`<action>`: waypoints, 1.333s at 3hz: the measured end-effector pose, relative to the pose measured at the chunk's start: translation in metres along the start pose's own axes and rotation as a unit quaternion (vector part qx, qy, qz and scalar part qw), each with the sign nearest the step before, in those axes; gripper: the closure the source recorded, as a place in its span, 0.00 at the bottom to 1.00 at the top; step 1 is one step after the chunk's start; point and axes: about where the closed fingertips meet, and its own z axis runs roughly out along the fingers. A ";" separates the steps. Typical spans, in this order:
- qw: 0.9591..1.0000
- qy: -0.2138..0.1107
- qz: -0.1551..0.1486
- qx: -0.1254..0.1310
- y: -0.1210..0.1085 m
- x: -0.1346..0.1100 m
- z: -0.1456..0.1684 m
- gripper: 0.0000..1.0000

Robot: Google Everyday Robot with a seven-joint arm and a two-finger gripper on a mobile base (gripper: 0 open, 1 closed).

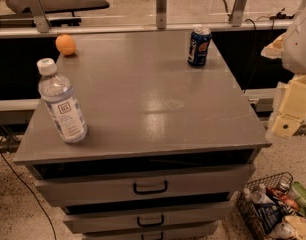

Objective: Move blue plastic bottle near orange

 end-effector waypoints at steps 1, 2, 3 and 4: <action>1.000 0.000 0.000 0.000 0.000 0.000 0.000 0.00; 1.000 -0.026 0.001 -0.013 0.001 -0.008 0.009 0.00; 0.995 -0.087 -0.014 -0.051 0.011 -0.044 0.050 0.00; 0.982 -0.168 -0.042 -0.077 0.020 -0.101 0.084 0.00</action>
Offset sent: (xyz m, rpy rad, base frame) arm 0.0094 0.0203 -0.0228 0.1321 0.0490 0.0423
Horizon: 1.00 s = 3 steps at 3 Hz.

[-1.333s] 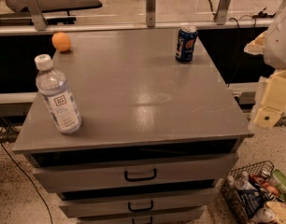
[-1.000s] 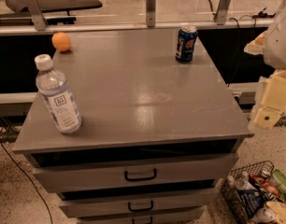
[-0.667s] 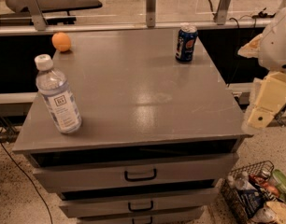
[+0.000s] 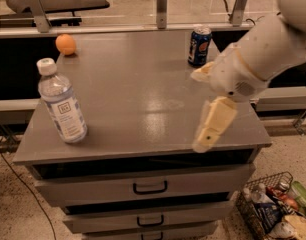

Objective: Move blue plastic bottle near orange

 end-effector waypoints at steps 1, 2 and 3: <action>0.996 -0.085 -0.022 -0.011 -0.002 -0.053 0.035 0.00; 0.995 -0.099 -0.024 -0.006 -0.003 -0.065 0.035 0.00; 0.995 -0.099 -0.024 -0.006 -0.003 -0.065 0.035 0.00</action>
Offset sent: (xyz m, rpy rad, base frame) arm 0.0105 0.0565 -0.0031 0.1440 -0.0239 0.0653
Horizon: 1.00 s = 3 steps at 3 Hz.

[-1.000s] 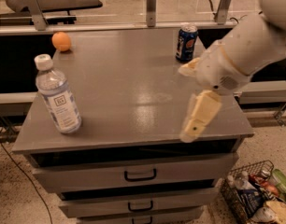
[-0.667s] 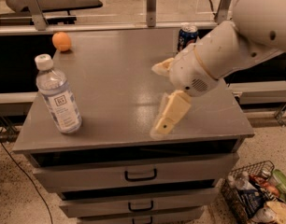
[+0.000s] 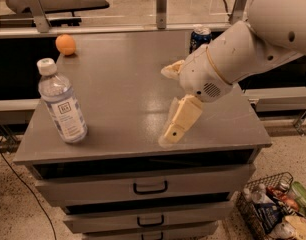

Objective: Move blue plastic bottle near orange

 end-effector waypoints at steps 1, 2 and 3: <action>1.000 -0.018 0.000 0.005 0.002 -0.006 0.014 0.00; 0.997 -0.072 -0.009 -0.002 -0.001 -0.029 0.054 0.00; 0.991 -0.132 -0.018 -0.010 -0.007 -0.060 0.099 0.00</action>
Offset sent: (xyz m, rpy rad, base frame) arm 0.0306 0.1181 -0.0400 0.3076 -0.0431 0.0797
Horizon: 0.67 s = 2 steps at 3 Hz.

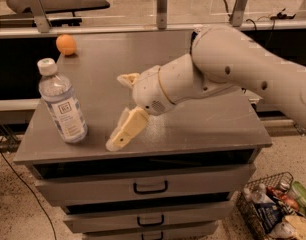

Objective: Move blue plastic bottle near orange

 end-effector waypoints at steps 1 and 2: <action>0.999 -0.050 -0.008 -0.003 -0.008 -0.017 0.037 0.00; 0.995 -0.097 0.002 -0.014 -0.009 -0.033 0.064 0.00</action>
Offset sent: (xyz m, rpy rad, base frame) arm 0.0205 0.1062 -0.0070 0.3163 0.0499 0.0783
